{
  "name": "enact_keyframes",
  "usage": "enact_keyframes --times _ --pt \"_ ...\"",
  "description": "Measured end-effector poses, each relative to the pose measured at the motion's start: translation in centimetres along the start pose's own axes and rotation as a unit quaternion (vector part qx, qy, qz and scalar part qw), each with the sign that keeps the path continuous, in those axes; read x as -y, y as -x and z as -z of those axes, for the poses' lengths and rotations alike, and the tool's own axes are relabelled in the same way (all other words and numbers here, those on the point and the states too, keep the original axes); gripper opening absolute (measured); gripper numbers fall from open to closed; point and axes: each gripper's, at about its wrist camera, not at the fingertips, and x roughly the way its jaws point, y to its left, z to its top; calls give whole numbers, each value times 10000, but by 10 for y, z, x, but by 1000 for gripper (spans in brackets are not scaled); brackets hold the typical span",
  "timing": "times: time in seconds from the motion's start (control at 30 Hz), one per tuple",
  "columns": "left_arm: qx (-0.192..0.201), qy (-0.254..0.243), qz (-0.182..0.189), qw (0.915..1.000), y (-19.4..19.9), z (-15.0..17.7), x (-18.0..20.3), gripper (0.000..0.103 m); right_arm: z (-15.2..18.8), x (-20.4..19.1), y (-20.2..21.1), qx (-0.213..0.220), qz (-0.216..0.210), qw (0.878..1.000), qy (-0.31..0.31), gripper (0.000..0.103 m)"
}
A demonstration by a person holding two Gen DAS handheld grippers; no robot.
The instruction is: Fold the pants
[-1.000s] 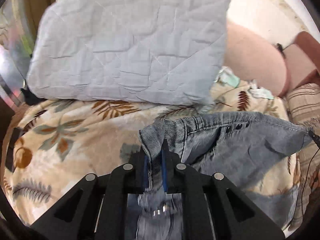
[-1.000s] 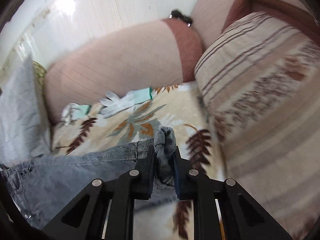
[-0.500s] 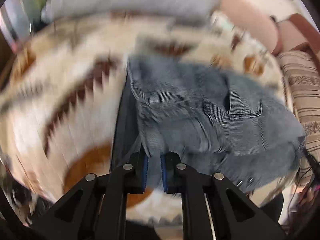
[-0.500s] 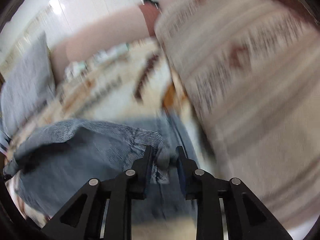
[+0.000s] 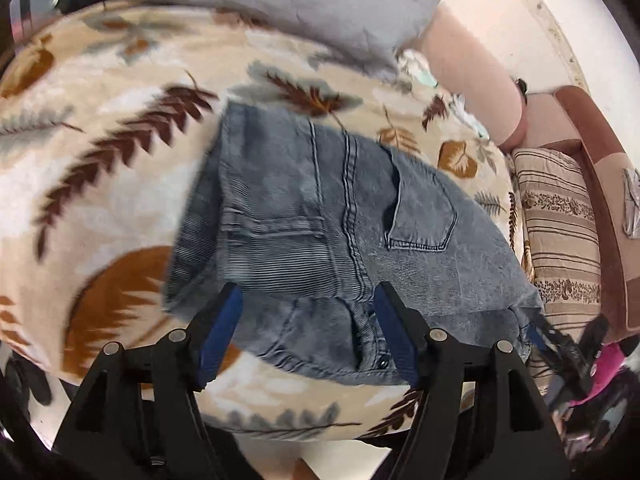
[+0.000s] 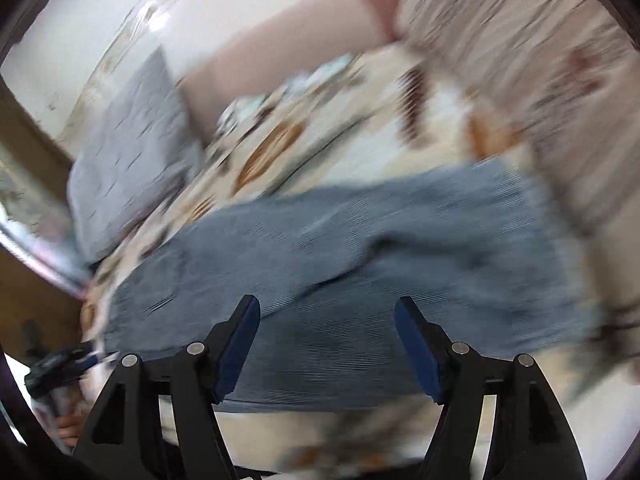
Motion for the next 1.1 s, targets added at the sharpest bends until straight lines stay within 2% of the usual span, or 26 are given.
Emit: enact_keyframes --times 0.03,0.17,0.23,0.27,0.3,0.33,0.37,0.4,0.5,0.57,0.63,0.77,0.83,0.9,0.93,0.97,1.0,1.03,1.1 --pt "-67 52 16 10000 -6 -1 1 68 1 -10 -20 -196 -88 9998 -3 71" --pt "-273 301 65 9992 -29 -8 -2 68 -1 -23 -65 -459 -6 9988 -139 71" --pt "-342 412 62 9985 -38 -11 -4 67 -1 -18 -79 -497 -178 9976 -454 72" --pt "-357 456 22 9983 -42 -15 -3 65 -2 -18 -84 -474 -279 9970 -552 68" --pt "-340 468 -14 9983 -43 -17 -3 59 -3 -19 -88 -454 -326 9967 -589 52" --pt "-282 451 -101 9985 -42 -21 -1 37 -4 -20 -91 -452 -303 9967 -598 40" --pt "-258 406 -191 9987 -40 -23 0 17 -6 -21 -92 -471 -264 9968 -586 13" --pt "-250 359 -150 9989 -36 -25 1 17 -7 -22 -89 -444 -300 9969 -574 6" --pt "-90 323 38 9994 -15 -22 -1 15 -7 -30 -62 -185 -641 9965 -499 6" --pt "50 220 25 9997 1 -14 -2 8 -4 -36 -41 -62 -805 9959 -405 5" --pt "48 200 99 9997 14 -1 -9 8 4 -39 -21 6 -912 9953 -323 6" --pt "-20 262 -224 9994 13 18 -24 8 35 -26 -9 -212 -925 9946 -422 8" --pt "-306 624 216 9974 3 20 -35 8 47 -12 -18 -374 -818 9943 -572 10" --pt "-332 807 452 9952 1 19 -32 10 51 -5 -25 -454 -869 9922 -774 14" --pt "-306 798 485 9952 0 18 -28 21 51 -4 -30 -482 -948 9905 -873 19" --pt "-279 759 510 9954 -1 16 -21 43 50 -5 -32 -479 -990 9898 -902 37" --pt "-252 741 514 9956 -4 15 -16 55 49 -6 -34 -472 -1000 9897 -907 57" --pt "-185 765 505 9956 -7 12 -11 66 46 -8 -37 -449 -966 9901 -913 62" --pt "-163 834 551 9949 -13 7 -5 66 41 -12 -45 -428 -993 9897 -940 63"
